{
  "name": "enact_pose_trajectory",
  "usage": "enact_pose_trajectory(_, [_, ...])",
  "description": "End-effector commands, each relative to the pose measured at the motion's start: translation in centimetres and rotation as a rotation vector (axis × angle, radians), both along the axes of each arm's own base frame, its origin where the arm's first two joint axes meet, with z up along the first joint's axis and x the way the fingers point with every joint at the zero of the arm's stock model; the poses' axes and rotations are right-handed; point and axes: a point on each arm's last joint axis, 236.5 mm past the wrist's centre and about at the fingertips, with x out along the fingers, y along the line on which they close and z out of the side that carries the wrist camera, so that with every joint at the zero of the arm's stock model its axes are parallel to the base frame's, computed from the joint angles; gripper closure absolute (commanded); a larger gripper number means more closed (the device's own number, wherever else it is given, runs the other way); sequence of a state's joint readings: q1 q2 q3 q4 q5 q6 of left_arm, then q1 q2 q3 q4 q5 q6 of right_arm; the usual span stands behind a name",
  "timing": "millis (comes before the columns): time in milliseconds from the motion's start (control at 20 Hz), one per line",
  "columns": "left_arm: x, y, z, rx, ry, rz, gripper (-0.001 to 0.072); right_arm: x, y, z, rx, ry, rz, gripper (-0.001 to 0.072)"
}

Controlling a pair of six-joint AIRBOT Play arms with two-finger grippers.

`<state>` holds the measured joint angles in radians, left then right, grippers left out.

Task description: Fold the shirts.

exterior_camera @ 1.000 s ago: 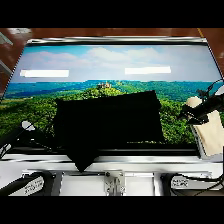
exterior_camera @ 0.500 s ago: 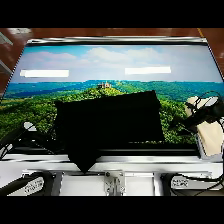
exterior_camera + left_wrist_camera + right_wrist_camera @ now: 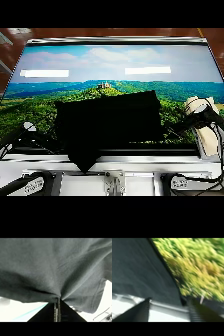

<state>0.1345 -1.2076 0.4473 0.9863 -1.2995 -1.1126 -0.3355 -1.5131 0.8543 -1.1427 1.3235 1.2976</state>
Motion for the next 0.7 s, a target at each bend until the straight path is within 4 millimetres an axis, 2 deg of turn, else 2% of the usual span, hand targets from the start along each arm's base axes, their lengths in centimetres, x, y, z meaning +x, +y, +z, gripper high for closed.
enact_pose_trajectory(0, [0.8,0.2,0.1,0.007,-0.025,0.003,0.0674,0.8,1.7,-0.6,-0.018,-0.023,0.016,0.0472])
enact_pose_trajectory(50, [1.6,0.3,0.3,0.013,-0.046,0.004,0.0674,1.1,2.3,-0.3,-0.003,-0.034,0.019,0.0644])
enact_pose_trajectory(100, [2.7,0.5,0.6,0.019,-0.079,0.007,0.0674,1.7,2.8,0.2,0.019,-0.064,0.035,0.0643])
enact_pose_trajectory(200, [6.1,0.9,2.3,0.033,-0.181,0.009,0.0675,4.2,3.5,2.3,0.064,-0.186,0.061,0.0644])
enact_pose_trajectory(400, [15.2,2.3,8.1,0.088,-0.414,0.097,0.0674,11.3,2.5,6.8,0.000,-0.411,0.013,0.0646])
enact_pose_trajectory(500, [18.9,3.0,10.4,0.109,-0.514,0.130,0.0674,15.1,2.1,8.5,-0.078,-0.543,0.015,0.0646])
enact_pose_trajectory(550, [20.4,3.3,10.8,0.117,-0.534,0.159,0.0674,17.2,1.6,9.3,-0.136,-0.619,0.012,0.0646])
enact_pose_trajectory(650, [22.2,3.5,10.2,0.117,-0.513,0.189,0.0674,21.0,0.6,10.4,-0.234,-0.733,-0.044,0.0646])
